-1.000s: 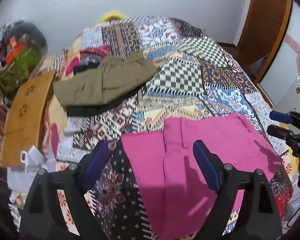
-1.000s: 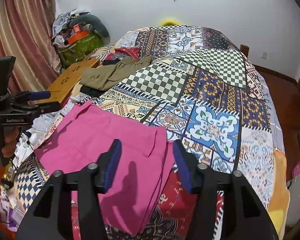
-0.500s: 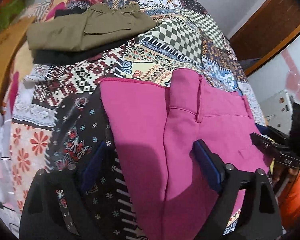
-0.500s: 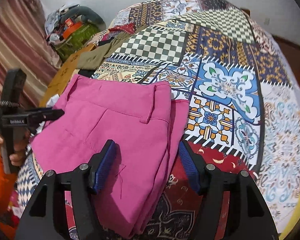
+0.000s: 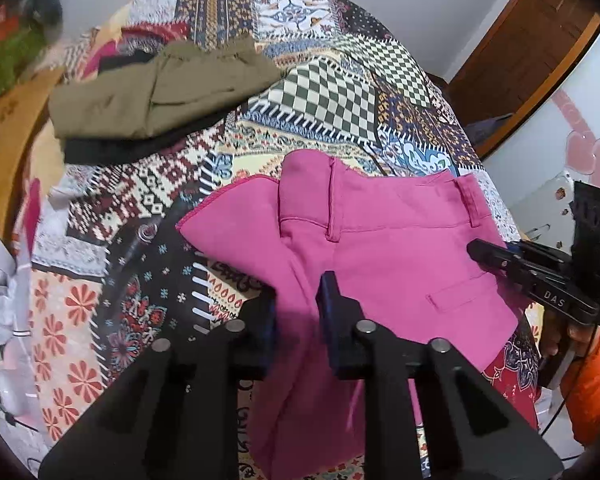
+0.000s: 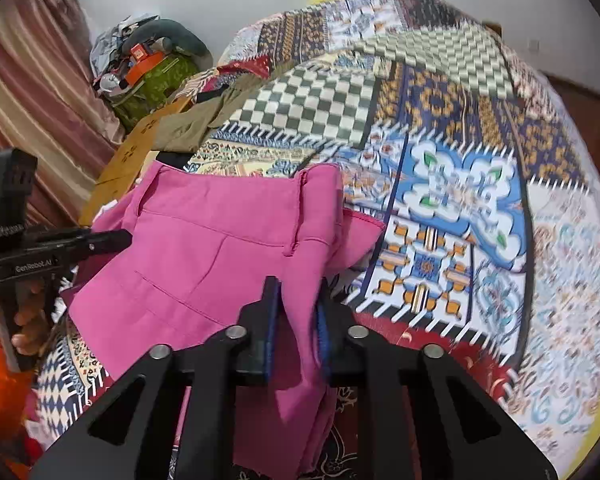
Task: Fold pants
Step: 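Close the right gripper on the waistband of the folded trousers, then lift the pink trousers with the right gripper onto the khaki trousers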
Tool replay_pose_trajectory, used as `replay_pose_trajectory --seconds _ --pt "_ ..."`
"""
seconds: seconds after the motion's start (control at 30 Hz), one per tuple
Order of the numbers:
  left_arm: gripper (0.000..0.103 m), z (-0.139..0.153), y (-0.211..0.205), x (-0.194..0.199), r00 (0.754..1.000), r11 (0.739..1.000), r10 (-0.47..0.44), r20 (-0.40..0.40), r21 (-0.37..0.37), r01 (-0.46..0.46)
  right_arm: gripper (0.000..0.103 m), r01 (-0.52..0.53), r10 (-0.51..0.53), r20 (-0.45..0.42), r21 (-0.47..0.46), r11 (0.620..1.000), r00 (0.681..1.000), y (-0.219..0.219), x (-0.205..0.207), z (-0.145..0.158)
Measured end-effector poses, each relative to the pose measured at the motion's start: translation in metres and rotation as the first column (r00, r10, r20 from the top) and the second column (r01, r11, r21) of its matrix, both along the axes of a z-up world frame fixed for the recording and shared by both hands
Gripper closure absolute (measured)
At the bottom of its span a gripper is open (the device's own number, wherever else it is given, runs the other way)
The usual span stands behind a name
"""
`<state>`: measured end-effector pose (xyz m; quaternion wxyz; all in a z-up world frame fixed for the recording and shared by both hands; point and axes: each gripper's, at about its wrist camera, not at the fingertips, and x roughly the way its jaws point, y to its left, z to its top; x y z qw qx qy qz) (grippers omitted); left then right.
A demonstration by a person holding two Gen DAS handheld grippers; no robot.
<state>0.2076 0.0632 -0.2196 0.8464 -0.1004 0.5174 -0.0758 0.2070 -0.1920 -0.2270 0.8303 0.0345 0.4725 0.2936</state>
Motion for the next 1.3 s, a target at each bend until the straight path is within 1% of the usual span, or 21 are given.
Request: replay_pose_trajectory --seconds 0.1,0.2,0.33,0.43,0.67,0.8,0.9,1.07,1.23,1.3 --pt "0.087 0.01 -0.001 0.0 1.0 0.999 0.002 0.026 0.039 -0.003 0.092 -0.002 0.002 0.048 -0.007 1.0 0.999 0.003 -0.002 0.013" --pt "0.089 0.022 0.001 0.001 0.998 0.998 0.005 0.059 0.055 -0.009 0.093 -0.009 0.008 0.085 0.004 1.0 0.996 0.007 -0.001 0.029" --pt "0.09 0.045 0.008 0.003 0.992 0.996 0.018 0.123 0.088 -0.029 0.093 -0.02 0.018 0.145 0.008 1.0 0.989 0.019 0.005 0.052" --pt "0.09 0.063 0.018 0.007 0.984 0.993 0.035 0.173 0.108 -0.054 0.093 -0.022 0.018 0.177 0.019 1.0 0.984 0.028 0.011 0.067" --pt "0.09 0.099 0.054 0.029 0.958 0.979 0.092 0.271 0.15 -0.136 0.093 -0.053 0.042 0.28 0.029 0.998 0.959 0.067 0.04 0.109" --pt "0.09 0.11 0.075 0.047 0.947 0.973 0.115 0.3 0.159 -0.168 0.093 -0.066 0.052 0.32 0.031 0.997 0.946 0.09 0.059 0.124" --pt "0.09 0.113 0.09 0.062 0.939 0.964 0.132 0.318 0.179 -0.197 0.093 -0.072 0.055 0.343 0.038 0.997 0.938 0.108 0.077 0.132" --pt "0.09 0.109 0.123 0.093 0.926 0.954 0.189 0.326 0.165 -0.252 0.093 -0.089 0.072 0.353 0.032 0.996 0.933 0.14 0.11 0.133" --pt "0.09 0.09 0.152 0.129 0.925 0.945 0.226 0.306 0.163 -0.285 0.093 -0.097 0.088 0.352 0.009 0.995 0.932 0.168 0.141 0.123" --pt "0.09 0.078 0.16 0.142 0.921 0.941 0.239 0.307 0.163 -0.298 0.093 -0.096 0.089 0.344 0.002 0.995 0.935 0.179 0.156 0.113"
